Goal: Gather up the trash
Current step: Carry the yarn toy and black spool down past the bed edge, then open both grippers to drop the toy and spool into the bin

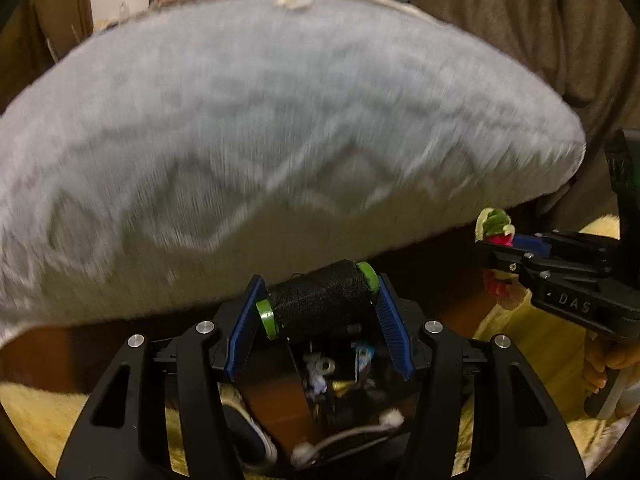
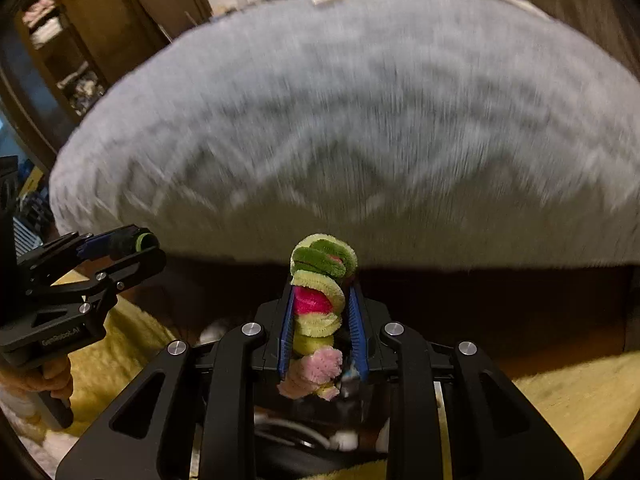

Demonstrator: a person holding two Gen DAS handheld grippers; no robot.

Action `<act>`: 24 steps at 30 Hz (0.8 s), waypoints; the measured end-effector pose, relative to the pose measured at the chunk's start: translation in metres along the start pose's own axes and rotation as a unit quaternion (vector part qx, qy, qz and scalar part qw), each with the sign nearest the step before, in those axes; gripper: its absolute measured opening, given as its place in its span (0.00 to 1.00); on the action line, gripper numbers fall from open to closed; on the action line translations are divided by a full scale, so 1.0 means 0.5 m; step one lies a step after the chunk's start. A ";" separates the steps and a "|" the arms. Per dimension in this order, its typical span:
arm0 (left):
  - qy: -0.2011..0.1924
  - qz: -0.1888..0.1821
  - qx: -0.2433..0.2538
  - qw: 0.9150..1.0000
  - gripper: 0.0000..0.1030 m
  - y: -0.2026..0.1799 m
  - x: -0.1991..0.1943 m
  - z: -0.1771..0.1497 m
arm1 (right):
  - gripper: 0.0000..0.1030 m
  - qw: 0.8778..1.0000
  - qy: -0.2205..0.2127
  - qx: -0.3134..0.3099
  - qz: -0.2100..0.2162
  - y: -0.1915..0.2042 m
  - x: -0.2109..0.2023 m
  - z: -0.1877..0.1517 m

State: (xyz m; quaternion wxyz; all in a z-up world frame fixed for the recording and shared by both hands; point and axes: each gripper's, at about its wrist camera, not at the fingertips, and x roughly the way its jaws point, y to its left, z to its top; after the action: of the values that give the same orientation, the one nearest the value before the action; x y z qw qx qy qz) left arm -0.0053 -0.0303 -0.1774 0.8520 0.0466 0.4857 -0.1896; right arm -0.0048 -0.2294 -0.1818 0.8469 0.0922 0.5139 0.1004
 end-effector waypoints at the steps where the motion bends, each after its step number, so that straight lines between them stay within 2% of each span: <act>1: 0.010 -0.001 -0.003 1.000 0.51 0.002 0.012 -0.009 | 0.25 1.000 0.013 0.007 0.007 -0.002 0.017 -0.007; 10: 0.097 -0.013 -0.002 0.995 0.51 -0.005 0.129 -0.070 | 0.25 0.996 0.089 0.023 -0.016 -0.004 0.125 -0.040; 14: 0.132 -0.022 -0.006 0.991 0.51 -0.003 0.169 -0.084 | 0.25 0.992 0.121 0.031 -0.003 -0.001 0.165 -0.047; 24: 0.164 -0.027 0.002 0.986 0.51 -0.019 0.207 -0.101 | 0.27 0.989 0.142 0.047 -0.003 0.000 0.198 -0.060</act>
State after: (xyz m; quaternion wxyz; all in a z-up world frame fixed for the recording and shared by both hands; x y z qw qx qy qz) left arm -0.0023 -0.0545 -0.2905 0.7553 0.0653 0.6197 -0.2031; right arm 0.0132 -0.2016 -0.2798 0.7602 0.1153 0.6336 0.0858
